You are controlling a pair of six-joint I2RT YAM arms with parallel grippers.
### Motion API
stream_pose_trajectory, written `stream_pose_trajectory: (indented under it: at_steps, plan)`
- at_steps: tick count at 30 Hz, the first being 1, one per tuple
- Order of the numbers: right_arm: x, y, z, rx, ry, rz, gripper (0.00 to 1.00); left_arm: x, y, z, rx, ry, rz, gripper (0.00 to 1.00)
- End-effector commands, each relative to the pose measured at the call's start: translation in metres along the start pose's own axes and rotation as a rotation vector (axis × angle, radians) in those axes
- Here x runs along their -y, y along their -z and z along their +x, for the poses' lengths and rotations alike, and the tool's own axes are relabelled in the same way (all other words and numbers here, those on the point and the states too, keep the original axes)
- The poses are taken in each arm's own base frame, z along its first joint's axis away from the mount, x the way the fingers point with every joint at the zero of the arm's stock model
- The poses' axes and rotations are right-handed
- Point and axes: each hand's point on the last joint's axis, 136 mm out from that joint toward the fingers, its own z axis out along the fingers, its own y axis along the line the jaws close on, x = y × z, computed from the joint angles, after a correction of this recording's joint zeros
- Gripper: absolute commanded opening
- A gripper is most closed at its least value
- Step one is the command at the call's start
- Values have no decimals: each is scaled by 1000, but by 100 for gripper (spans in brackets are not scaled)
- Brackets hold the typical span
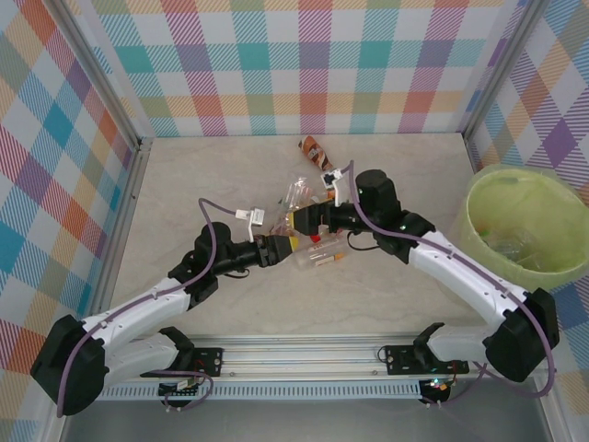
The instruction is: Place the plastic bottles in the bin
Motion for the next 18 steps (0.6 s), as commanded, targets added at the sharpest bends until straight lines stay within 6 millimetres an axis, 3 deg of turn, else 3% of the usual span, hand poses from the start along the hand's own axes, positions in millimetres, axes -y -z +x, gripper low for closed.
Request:
stream_pose_trajectory:
  at_steps: [1,6,11,14,18]
  plan:
    - [-17,0,-47,157,46,-32,100,29,1,-16,21,-25,108,0]
    - [-23,-9,-56,193,35,-84,100,29,0,-15,10,-10,110,0]
    - [-36,-9,-50,194,67,-161,99,30,-3,-17,11,-7,116,0]
    - [-36,-11,-46,184,70,-164,94,29,-6,-18,3,-2,118,0]
    - [-36,-11,-43,178,71,-165,81,32,-11,-18,-16,14,139,0]
